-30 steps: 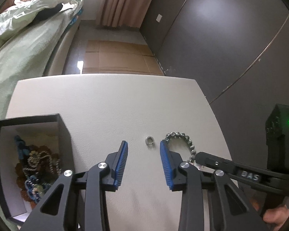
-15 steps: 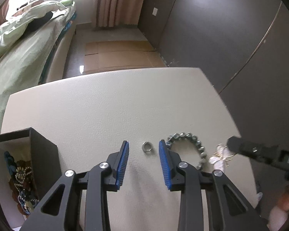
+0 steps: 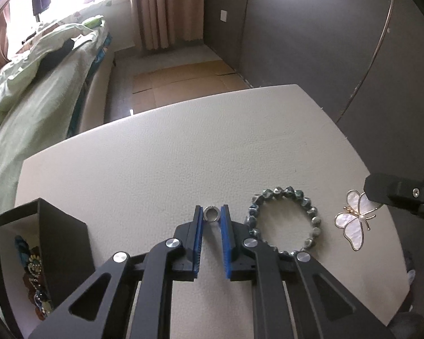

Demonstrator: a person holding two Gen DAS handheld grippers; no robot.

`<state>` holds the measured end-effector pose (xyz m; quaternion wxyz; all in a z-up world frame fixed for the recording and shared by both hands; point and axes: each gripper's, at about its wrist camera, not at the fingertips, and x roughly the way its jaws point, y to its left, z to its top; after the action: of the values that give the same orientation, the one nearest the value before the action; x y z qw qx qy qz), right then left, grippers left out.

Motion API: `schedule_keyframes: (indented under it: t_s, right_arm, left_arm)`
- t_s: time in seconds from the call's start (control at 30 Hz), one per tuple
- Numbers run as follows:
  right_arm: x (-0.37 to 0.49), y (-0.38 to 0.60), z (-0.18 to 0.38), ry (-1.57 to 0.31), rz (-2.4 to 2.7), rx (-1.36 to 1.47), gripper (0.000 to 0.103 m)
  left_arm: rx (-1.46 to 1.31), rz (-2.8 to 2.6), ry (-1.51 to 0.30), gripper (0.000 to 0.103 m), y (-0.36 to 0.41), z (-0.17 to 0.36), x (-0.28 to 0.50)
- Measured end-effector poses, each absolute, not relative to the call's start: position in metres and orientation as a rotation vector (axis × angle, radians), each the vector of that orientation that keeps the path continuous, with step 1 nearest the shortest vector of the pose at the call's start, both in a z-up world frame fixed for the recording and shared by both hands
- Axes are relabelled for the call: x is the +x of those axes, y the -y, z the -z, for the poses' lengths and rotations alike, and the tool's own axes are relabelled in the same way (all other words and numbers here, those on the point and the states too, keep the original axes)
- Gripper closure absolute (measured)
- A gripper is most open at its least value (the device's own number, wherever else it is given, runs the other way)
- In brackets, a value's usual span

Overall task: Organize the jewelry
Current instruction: 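Grasp the small silver ring with the left tool while the right grasps the white butterfly pendant, then carry the ring into the black box with the left tool while the right drops the butterfly in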

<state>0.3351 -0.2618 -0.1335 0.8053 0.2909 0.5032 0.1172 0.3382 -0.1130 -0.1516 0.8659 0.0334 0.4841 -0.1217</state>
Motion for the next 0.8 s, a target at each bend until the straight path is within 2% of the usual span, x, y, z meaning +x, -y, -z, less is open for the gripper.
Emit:
schedule_keyframes:
  t_s: [0.3,0.8]
  right_arm:
    - [0.330,0.257,0.121,-1.055,-0.277,0.618,0.098]
    - [0.317,0.201,0.087,-0.973,-0.406,0.600,0.098]
  left_arm:
    - [0.009,0.300,-0.978,0.093,0.095,0.117,0.324]
    - [-0.120,0.250,-0.894,0.093,0.023,0.056,0.281]
